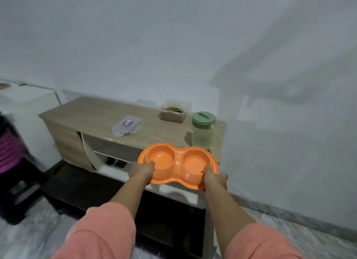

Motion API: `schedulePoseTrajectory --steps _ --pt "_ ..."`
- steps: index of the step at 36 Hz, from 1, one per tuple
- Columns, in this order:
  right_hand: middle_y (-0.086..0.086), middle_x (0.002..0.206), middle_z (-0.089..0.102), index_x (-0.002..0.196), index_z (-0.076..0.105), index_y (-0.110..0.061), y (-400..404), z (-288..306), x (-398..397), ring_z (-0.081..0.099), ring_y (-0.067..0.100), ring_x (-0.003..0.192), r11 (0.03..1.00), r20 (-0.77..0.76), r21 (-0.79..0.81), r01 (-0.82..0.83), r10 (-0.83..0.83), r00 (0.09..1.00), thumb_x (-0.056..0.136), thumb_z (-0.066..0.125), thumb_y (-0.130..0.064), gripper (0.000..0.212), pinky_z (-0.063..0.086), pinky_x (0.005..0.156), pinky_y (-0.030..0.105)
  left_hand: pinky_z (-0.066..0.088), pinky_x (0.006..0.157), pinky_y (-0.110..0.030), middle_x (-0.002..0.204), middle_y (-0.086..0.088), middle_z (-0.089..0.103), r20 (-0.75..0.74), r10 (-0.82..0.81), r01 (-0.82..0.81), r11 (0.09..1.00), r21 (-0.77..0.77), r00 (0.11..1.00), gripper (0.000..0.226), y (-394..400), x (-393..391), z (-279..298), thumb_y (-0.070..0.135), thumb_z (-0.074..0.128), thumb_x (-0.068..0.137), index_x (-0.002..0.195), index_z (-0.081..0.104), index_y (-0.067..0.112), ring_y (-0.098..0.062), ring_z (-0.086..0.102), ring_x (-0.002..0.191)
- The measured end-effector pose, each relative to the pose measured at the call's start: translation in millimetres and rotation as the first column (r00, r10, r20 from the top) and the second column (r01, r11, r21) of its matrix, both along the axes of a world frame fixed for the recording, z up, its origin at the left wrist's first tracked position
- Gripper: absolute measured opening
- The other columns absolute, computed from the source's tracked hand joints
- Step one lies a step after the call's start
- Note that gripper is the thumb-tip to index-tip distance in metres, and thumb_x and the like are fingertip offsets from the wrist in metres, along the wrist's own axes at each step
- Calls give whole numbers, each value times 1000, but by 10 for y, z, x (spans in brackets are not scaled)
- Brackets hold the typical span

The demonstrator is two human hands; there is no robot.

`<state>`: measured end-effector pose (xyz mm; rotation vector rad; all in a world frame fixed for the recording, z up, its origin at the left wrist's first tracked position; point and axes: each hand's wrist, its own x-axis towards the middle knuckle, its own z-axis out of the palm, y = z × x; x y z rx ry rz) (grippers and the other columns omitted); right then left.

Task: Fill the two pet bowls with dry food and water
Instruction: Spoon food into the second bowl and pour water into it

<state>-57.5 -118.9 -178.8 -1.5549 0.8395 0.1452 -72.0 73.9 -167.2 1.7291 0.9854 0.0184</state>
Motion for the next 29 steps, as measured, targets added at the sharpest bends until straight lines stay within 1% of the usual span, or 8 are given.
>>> schedulePoseTrajectory --steps 2,5,8,14,18,22,25,29 --pt "19 115 57 126 39 -15 237 23 18 58 38 92 1000 -13 15 6 -5 1000 78 64 -37 59 55 82 52 57 79 -43 124 -21 56 0 3 -3 1000 -4 1000 52 236 13 8 30 62 88 128 48 -1 -38 59 106" --pt "19 125 53 127 42 -13 519 39 111 60 39 97 999 -27 24 21 -20 999 80 66 -35 57 57 79 51 57 82 -44 124 -20 56 -1 -1 1 1000 -19 1000 52 514 69 0 30 61 88 129 48 0 -38 58 108" --pt "19 129 50 128 42 -12 743 40 259 59 40 101 1000 -12 10 22 -22 1000 80 66 -34 58 55 82 53 57 81 -42 125 -20 55 -1 -2 2 1000 -25 1000 56 730 193 -20 33 60 87 133 44 3 -36 57 108" --pt "18 129 49 131 42 -17 1033 -26 731 58 40 103 999 -17 -35 16 -16 1000 79 65 -38 61 54 85 53 58 81 -44 120 -21 58 -4 -32 32 999 -4 999 55 1027 695 -137 34 58 87 129 49 0 -37 60 106" --pt "19 135 43 136 40 -14 1190 -117 1214 56 42 107 998 -7 -2 58 -58 998 82 66 -30 63 53 88 53 57 80 -41 120 -22 59 -3 -39 39 998 42 999 51 1160 1173 -217 35 58 88 124 53 0 -37 58 109" --pt "20 131 47 132 45 -11 1299 -214 1659 56 41 107 997 -41 -63 55 -58 997 82 65 -33 58 53 87 51 53 92 -45 116 -21 62 -50 -74 78 993 84 996 52 1294 1636 -355 38 58 86 121 58 0 -37 60 107" --pt "19 127 52 129 47 -9 1381 -282 2017 58 39 105 992 -74 -127 25 -34 997 82 62 -39 57 51 80 43 53 92 -43 113 -20 66 -109 -117 131 983 129 987 51 1414 2045 -470 40 57 86 119 59 1 -37 63 104" --pt "18 122 56 125 50 -8 1409 -358 2233 61 37 103 987 -111 -158 -29 11 994 80 62 -41 57 52 85 42 52 91 -40 112 -18 67 -173 -159 186 969 159 972 51 1484 2276 -564 43 55 86 119 61 4 -36 64 103"
